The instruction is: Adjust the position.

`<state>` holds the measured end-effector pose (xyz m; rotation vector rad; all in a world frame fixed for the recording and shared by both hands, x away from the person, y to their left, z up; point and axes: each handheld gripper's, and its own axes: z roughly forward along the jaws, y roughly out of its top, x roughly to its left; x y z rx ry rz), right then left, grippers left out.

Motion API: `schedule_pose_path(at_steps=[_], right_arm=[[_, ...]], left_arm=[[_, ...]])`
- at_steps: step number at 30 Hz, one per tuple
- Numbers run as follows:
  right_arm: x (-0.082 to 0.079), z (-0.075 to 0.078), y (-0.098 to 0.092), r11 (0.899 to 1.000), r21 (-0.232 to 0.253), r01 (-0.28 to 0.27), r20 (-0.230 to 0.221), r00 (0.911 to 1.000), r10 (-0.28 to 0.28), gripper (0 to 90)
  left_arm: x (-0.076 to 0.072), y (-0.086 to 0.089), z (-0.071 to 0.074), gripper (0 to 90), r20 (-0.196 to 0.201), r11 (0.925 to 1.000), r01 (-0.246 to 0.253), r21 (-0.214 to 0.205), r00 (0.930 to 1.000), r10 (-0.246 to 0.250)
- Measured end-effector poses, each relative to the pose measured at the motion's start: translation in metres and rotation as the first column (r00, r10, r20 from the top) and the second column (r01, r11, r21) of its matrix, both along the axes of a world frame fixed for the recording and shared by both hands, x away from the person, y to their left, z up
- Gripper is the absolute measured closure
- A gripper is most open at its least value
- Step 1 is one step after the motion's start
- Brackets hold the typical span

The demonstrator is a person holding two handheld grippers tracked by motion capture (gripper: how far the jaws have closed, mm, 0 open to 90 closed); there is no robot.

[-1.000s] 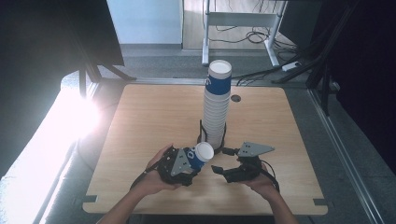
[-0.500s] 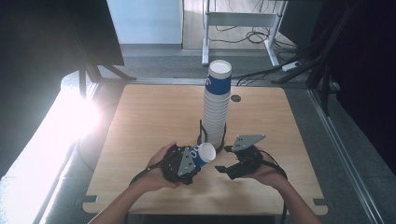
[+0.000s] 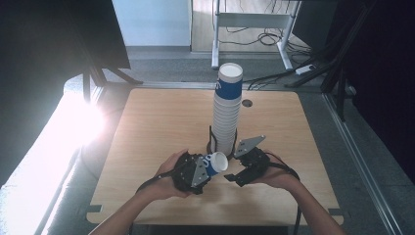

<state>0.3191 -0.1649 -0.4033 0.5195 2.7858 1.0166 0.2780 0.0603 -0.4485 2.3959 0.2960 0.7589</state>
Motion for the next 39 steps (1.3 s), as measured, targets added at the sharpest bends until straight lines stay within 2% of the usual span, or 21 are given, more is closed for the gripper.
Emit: schedule_pose_path(at_steps=[3, 6, 10, 16, 22, 30, 33, 35, 39], right_arm=[[0.004, 0.001, 0.002, 1.0, -0.015, -0.011, -0.018, 0.9998, 0.011, 20.4], [0.006, 0.003, 0.006, 1.0, -0.01, -0.028, -0.045, 0.9986, 0.027, 20.3], [0.008, 0.005, 0.012, 0.998, -0.02, -0.054, -0.06, 0.9969, 0.052, 19.9], [0.011, 0.002, 0.02, 0.997, -0.038, -0.074, -0.089, 0.9936, 0.07, 19.1], [0.015, -0.004, 0.023, 0.996, -0.038, -0.078, -0.123, 0.9897, 0.073, 20.1], [0.017, -0.008, 0.027, 0.994, -0.032, -0.103, -0.142, 0.9851, 0.098, 24.5], [0.017, -0.009, 0.029, 0.993, -0.04, -0.111, -0.142, 0.9845, 0.104, 24.9], [0.018, -0.009, 0.029, 0.993, -0.042, -0.111, -0.139, 0.9848, 0.104, 25.3], [0.017, -0.009, 0.028, 0.994, -0.026, -0.11, -0.141, 0.9844, 0.105, 25.9]], left_arm=[[0.0, -0.003, -0.001, 20.9, 0.006, 0.9998, 0.006, 0.017, 1.0, -0.006], [-0.001, -0.006, -0.002, 20.9, 0.012, 0.9996, 0.013, 0.026, 0.9998, -0.013], [-0.002, -0.01, -0.002, 20.9, 0.021, 0.9991, 0.021, 0.037, 0.9995, -0.022], [-0.004, -0.013, -0.003, 20.9, 0.03, 0.9971, 0.035, 0.068, 0.9989, -0.037], [-0.005, -0.016, -0.003, 20.8, 0.036, 0.9967, 0.043, 0.07, 0.9983, -0.045], [-0.007, -0.021, -0.002, 20.8, 0.037, 0.9948, 0.061, 0.082, 0.9972, -0.064], [-0.006, -0.023, -0.002, 20.6, 0.055, 0.991, 0.073, 0.112, 0.9953, -0.08], [-0.006, -0.022, -0.002, 20.3, 0.053, 0.9913, 0.073, 0.109, 0.9954, -0.079], [-0.007, -0.021, -0.003, 18.6, 0.039, 0.9951, 0.062, 0.077, 0.9971, -0.065]])
